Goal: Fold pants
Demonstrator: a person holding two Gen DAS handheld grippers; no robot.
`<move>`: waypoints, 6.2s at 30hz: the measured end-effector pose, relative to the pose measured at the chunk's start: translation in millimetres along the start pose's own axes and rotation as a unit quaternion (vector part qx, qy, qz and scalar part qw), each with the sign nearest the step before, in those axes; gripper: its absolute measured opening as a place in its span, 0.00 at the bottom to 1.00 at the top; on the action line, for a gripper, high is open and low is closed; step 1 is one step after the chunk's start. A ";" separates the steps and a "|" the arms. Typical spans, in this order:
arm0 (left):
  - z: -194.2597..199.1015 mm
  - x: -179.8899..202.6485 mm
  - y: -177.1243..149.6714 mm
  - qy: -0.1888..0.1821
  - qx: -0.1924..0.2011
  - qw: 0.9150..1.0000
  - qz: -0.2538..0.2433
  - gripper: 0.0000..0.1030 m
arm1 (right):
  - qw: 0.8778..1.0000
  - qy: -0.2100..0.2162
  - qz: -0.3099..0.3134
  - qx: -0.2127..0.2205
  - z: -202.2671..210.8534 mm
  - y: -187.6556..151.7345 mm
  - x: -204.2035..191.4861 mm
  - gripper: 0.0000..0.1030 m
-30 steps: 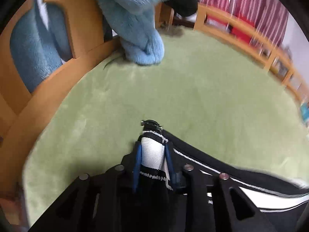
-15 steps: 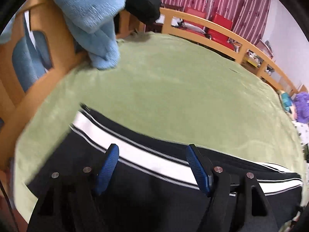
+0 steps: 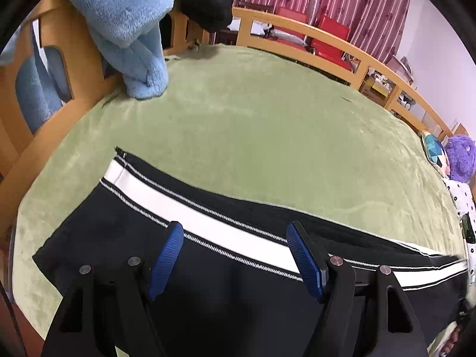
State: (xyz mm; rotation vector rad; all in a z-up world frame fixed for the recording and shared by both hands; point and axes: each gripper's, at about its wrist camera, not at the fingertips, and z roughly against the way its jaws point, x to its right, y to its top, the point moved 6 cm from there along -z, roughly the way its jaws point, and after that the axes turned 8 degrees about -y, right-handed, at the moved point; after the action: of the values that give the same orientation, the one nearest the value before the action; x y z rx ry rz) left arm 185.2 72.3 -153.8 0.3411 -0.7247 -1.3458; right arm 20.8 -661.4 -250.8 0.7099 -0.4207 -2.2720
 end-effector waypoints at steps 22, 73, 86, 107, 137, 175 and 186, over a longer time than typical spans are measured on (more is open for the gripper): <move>-1.2 -46.4 -14.5 -0.027 -0.012 0.999 -0.021 0.67 | 0.938 0.030 0.341 0.059 3.5 -93.8 -287.2 0.64; 41.0 -137.7 -90.5 -0.088 -0.017 0.995 0.041 0.68 | 0.944 -0.007 0.327 -0.037 -34.9 -209.4 -368.1 0.49; -2.1 -220.0 -80.2 -0.096 0.000 0.981 0.170 0.66 | 0.960 -0.036 0.274 -0.035 20.5 -254.9 -317.0 0.53; 69.6 -147.3 -23.4 -0.003 0.088 0.996 0.027 0.21 | 0.965 -0.043 0.258 -0.016 56.8 -235.0 -275.4 0.52; 40.7 261.2 -175.1 -0.221 -0.102 0.948 -0.205 0.72 | 0.984 0.006 0.180 -0.010 75.0 -148.5 -121.0 0.52; -14.5 72.4 -173.9 -0.070 -0.185 0.974 -0.108 0.74 | 0.963 0.099 0.251 -0.011 65.6 -144.9 -219.5 0.51; 6.8 49.9 -138.3 -0.095 -0.147 0.982 -0.074 0.74 | 0.950 0.070 0.295 -0.072 -25.6 -117.6 -271.4 0.07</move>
State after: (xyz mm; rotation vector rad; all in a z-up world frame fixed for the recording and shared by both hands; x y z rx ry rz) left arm 78.5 -4.5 -219.8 0.0302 -0.6542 -1.6191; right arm 135.6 -388.6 -228.0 0.5705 -0.3387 -1.6587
